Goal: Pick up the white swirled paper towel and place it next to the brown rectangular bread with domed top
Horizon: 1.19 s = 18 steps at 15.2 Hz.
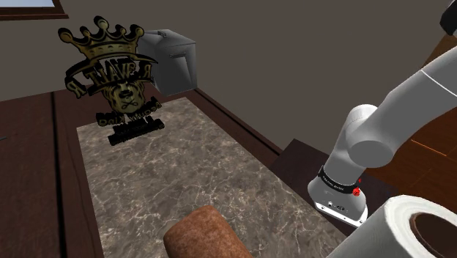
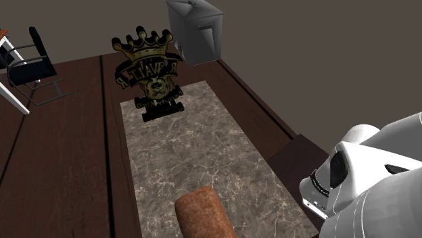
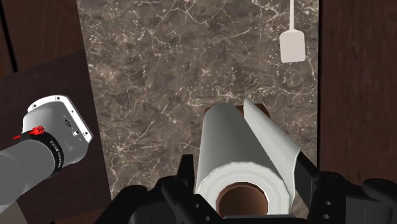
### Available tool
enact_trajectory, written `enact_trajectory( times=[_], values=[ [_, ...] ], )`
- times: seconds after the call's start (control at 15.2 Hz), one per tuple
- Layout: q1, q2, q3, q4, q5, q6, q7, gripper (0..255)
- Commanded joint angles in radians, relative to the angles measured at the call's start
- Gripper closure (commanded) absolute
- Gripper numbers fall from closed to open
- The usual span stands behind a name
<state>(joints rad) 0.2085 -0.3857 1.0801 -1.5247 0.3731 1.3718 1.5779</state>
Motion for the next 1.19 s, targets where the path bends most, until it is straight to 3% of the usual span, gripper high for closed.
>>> enact_trajectory(
  times=[0.0, 1.12],
  values=[
    [0.013, -0.018, -0.01, -0.038, 0.013, 0.024, -0.006, 255],
    [0.087, -0.124, -0.046, -0.335, 0.087, 0.229, -0.078, 255]
  ],
)
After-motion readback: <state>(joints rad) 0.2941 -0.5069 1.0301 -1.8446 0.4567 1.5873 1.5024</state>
